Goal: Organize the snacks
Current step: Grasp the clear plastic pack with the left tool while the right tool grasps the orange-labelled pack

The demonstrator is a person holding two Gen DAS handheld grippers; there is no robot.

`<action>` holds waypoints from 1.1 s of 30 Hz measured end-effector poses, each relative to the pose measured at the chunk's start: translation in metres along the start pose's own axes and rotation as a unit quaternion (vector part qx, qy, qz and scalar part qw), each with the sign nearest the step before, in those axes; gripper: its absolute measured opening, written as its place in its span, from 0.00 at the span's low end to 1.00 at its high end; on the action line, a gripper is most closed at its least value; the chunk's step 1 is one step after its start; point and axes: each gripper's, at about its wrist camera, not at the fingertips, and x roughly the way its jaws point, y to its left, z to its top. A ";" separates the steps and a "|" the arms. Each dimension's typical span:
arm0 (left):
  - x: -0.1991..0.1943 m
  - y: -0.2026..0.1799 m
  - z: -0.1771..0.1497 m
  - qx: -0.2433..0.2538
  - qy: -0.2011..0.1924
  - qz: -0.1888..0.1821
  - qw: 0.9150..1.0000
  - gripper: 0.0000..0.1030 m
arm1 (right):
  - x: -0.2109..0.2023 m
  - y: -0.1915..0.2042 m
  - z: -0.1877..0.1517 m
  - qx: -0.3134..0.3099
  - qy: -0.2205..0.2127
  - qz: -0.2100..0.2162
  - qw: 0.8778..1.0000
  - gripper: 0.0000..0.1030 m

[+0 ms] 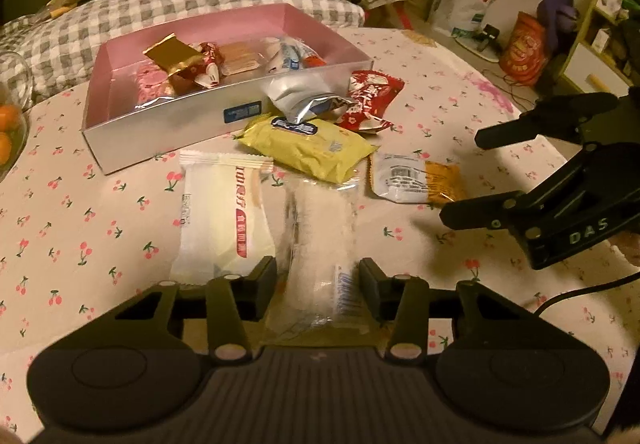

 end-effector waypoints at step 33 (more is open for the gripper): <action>-0.016 0.015 -0.019 -0.021 0.010 -0.002 1.000 0.48 | 0.027 0.019 0.012 0.012 0.015 -0.001 1.000 0.49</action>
